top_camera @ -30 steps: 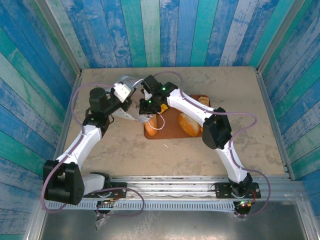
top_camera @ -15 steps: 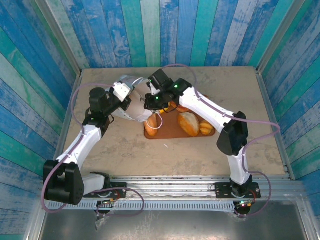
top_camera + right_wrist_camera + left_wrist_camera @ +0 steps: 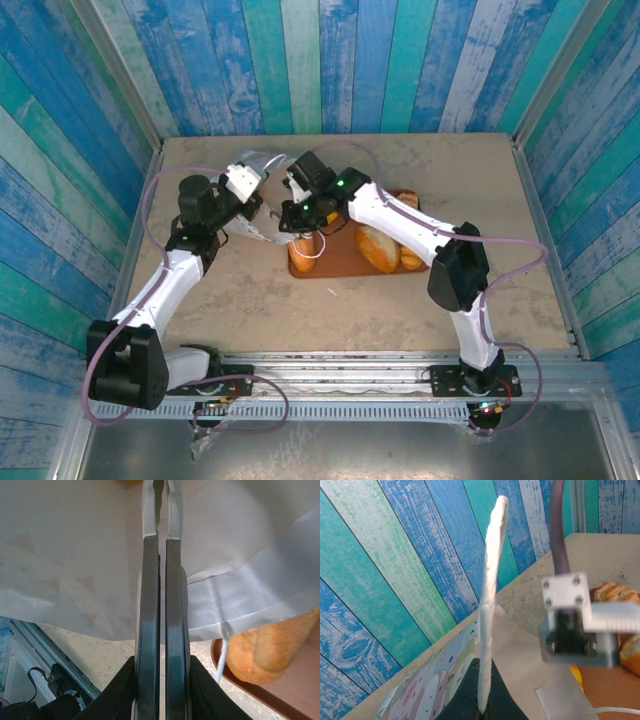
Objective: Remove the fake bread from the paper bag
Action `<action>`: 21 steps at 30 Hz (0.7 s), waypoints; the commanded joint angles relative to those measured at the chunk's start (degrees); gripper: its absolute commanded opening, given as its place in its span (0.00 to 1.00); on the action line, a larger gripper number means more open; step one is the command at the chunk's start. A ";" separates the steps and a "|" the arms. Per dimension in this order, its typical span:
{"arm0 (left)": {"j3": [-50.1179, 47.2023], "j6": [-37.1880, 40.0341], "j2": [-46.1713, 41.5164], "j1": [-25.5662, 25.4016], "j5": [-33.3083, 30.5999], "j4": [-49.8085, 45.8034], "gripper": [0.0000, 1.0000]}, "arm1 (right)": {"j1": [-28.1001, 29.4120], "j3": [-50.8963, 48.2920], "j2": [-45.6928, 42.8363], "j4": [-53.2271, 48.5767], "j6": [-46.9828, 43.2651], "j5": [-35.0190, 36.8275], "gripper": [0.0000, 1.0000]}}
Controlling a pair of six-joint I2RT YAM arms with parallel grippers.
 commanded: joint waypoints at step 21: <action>2.32 1.28 0.87 -0.02 1.78 -0.69 0.00 | -1.47 10.09 11.47 1.50 2.08 0.77 0.38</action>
